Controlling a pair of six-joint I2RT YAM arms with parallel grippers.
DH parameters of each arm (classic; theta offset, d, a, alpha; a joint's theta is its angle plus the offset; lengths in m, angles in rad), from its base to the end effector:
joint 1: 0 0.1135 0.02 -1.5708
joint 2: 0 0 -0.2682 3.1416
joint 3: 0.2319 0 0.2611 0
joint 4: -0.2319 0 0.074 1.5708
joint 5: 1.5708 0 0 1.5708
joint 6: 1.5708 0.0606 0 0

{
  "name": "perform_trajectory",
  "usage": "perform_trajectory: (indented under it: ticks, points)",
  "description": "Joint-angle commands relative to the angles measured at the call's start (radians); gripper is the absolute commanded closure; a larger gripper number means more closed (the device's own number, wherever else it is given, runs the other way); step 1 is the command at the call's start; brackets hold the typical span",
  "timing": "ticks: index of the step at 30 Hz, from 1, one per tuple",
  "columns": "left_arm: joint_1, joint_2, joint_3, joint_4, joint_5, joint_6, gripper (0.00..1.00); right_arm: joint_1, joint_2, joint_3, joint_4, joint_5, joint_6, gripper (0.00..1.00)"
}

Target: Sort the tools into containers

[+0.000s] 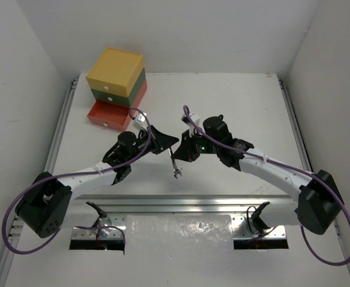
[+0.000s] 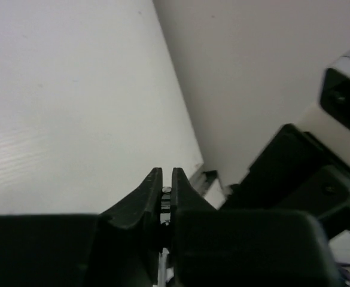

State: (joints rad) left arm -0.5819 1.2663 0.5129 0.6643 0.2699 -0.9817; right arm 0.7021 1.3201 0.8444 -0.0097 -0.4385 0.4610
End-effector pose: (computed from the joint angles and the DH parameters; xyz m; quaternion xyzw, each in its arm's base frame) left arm 0.2400 -0.1772 0.2275 -0.0562 0.7347 -0.5416 0.4046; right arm 0.2283 0.2268 0.2502 -0.2120 0.8162 0.4325 0.3189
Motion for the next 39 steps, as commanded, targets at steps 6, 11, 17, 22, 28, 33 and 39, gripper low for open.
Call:
perform_trajectory:
  ticks: [6, 11, 17, 22, 28, 33, 39]
  points:
    - [-0.003, -0.045, 0.05, -0.108, -0.046, 0.006, 1.0, 0.004, 0.007, 0.091, 0.014, 0.159, 0.064, 0.67]
    - [0.311, -0.12, 0.094, -0.322, -0.09, 0.023, 1.0, -0.071, -0.085, 0.029, -0.093, 0.279, 0.1, 0.26]
    - [0.695, -0.049, 0.281, -0.575, -0.227, 0.04, 1.0, -0.122, -0.196, -0.027, -0.161, 0.336, 0.09, 0.16]
    - [0.823, 0.158, 0.471, -0.615, -0.329, -0.02, 1.0, -0.127, -0.208, -0.041, -0.188, 0.328, 0.054, 0.16]
    - [0.837, 0.416, 0.728, -0.723, -0.367, -0.035, 1.0, -0.128, -0.214, -0.064, -0.182, 0.31, 0.031, 0.16]
    - [0.835, 0.551, 0.805, -0.706, -0.296, -0.026, 0.84, -0.131, -0.194, -0.054, -0.185, 0.304, 0.007, 0.16]
    - [0.835, 0.516, 0.719, -0.625, -0.209, -0.025, 0.36, -0.131, -0.154, -0.035, -0.182, 0.285, -0.001, 0.16]
